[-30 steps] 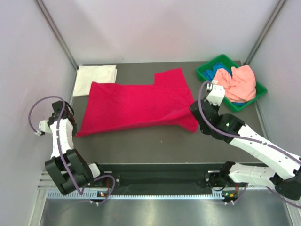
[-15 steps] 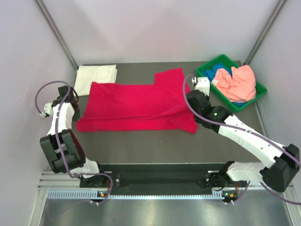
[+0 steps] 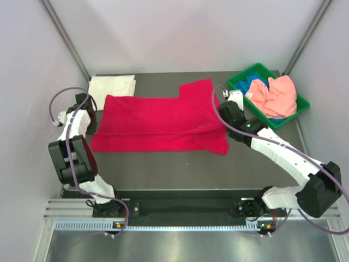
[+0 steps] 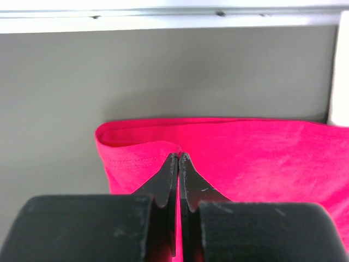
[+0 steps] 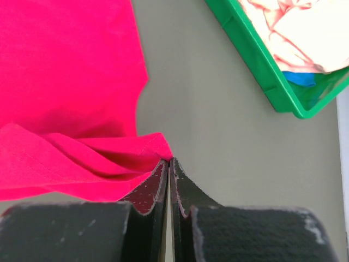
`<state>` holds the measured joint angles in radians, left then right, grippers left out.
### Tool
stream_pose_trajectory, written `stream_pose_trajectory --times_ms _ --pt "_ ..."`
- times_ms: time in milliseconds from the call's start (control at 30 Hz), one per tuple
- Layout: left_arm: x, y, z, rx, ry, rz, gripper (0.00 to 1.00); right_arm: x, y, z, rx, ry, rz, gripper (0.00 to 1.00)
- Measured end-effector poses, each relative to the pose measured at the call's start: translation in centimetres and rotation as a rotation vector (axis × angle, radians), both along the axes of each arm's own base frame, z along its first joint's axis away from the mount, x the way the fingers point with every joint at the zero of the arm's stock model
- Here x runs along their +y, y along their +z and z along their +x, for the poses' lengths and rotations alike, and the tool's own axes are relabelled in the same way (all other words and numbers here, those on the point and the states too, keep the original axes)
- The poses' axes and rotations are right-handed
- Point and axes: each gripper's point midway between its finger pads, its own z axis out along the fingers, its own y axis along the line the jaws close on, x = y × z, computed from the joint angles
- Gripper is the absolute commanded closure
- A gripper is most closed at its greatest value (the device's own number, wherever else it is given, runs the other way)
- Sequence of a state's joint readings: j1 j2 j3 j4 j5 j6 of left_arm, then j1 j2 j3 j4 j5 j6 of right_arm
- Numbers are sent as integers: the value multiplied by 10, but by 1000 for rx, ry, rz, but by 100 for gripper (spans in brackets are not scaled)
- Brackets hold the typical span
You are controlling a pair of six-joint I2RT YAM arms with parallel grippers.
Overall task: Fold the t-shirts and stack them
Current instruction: Fold the tshirt
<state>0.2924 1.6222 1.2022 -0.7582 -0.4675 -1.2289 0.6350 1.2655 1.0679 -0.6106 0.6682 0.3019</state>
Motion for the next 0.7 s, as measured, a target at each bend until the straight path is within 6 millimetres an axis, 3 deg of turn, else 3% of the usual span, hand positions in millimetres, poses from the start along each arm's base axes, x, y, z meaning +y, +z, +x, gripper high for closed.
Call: stream_pose_trajectory --times_ms 333,700 --pt "-10 -16 29 51 -70 11 100 -10 -36 13 110 -22 -38 100" --pt "-23 -29 58 65 -121 14 100 -28 -43 19 129 -86 -45 100"
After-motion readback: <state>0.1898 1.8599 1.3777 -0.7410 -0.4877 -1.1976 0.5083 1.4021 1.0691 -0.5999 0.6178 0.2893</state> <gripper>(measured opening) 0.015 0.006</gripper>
